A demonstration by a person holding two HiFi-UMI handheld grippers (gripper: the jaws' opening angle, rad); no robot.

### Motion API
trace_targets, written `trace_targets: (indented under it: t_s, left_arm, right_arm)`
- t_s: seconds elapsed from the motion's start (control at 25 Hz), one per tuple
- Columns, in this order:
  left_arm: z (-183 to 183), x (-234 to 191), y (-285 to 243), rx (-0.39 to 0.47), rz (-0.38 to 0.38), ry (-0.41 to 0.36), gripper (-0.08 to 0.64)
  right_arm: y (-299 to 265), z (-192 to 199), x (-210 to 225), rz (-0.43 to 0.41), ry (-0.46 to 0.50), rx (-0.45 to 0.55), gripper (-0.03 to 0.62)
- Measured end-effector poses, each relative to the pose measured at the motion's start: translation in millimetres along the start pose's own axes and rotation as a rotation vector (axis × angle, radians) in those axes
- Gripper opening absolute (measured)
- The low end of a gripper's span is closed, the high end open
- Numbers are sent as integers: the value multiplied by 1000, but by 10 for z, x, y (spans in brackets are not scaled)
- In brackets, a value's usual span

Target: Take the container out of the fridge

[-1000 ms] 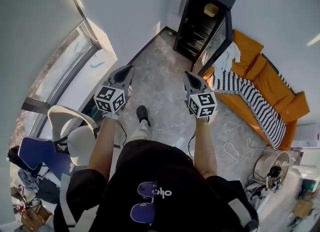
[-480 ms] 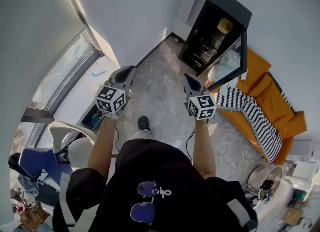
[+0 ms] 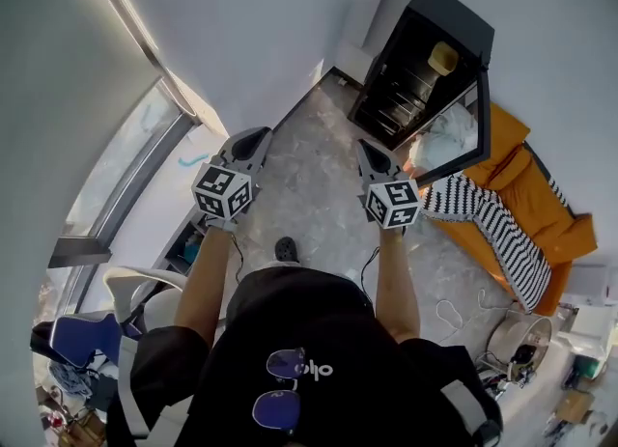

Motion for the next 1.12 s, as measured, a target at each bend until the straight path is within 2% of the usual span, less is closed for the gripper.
trace_targets:
  t_s: [0.64,0.88,1.12]
  left_arm:
    - [30,-471,-808,-30,80,29,5]
    - [75,-663,-1303,-53,97,23,5]
    - [4,-996,-2081,-89,102,3,5]
  right_arm:
    - [-533,-96,529,78,-11,-21,8]
    - [-864,-82,967,97,-29,-14,8]
    - [-1399,-225,1607,107,-32,-5,8]
Point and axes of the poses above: the fingertips, and each gripper's own axes: y backward along the fingers, x to its right, z out of its underside, the point moved 3 cm from there along y, backward along the fingers, and after that the axes turned 2 degrees about x, right-handed, at the moved point
